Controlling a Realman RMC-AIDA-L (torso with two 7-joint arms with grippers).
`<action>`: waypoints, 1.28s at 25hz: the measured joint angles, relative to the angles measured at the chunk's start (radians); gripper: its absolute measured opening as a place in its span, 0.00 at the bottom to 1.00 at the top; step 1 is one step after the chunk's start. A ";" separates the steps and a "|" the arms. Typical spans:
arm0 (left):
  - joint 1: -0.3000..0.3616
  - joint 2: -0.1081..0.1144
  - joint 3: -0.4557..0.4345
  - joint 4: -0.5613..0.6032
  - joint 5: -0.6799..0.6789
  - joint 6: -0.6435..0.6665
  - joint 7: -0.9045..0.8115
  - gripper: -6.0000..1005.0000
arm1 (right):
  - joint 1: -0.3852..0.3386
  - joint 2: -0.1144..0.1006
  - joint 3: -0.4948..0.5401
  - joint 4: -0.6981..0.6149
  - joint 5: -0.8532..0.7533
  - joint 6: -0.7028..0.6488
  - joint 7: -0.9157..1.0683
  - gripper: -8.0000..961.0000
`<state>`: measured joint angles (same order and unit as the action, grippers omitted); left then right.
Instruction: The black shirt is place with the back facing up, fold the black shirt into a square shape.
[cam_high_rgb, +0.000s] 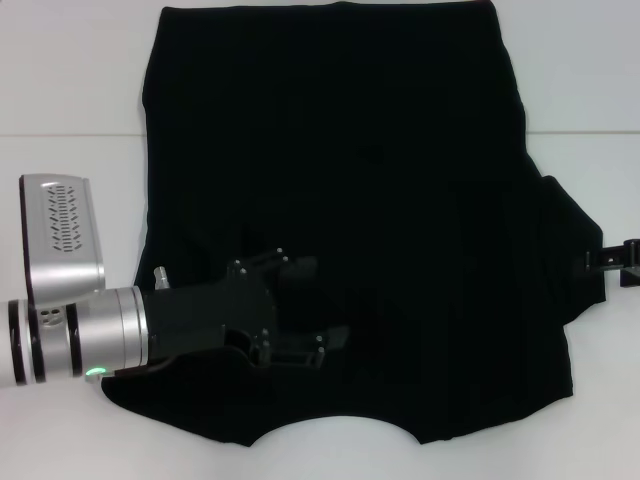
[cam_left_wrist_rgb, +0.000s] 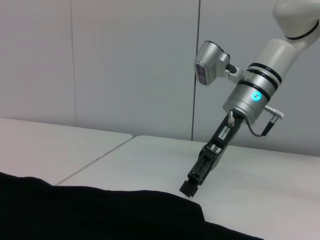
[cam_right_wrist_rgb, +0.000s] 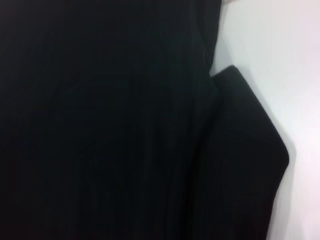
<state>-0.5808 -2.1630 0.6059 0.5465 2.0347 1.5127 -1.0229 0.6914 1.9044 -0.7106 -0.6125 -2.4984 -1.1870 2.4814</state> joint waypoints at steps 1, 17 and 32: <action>-0.001 0.000 0.000 0.000 0.000 0.000 -0.001 0.94 | 0.003 0.002 -0.001 0.005 -0.005 0.001 0.000 0.86; 0.001 0.000 -0.012 0.001 0.000 0.000 0.001 0.94 | 0.017 0.027 -0.017 0.020 -0.010 0.038 -0.003 0.58; 0.003 0.000 -0.012 0.003 -0.009 0.000 -0.002 0.94 | 0.006 0.027 -0.022 0.020 -0.011 0.058 -0.011 0.05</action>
<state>-0.5781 -2.1629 0.5936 0.5492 2.0261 1.5125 -1.0246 0.6970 1.9312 -0.7322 -0.5921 -2.5097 -1.1289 2.4703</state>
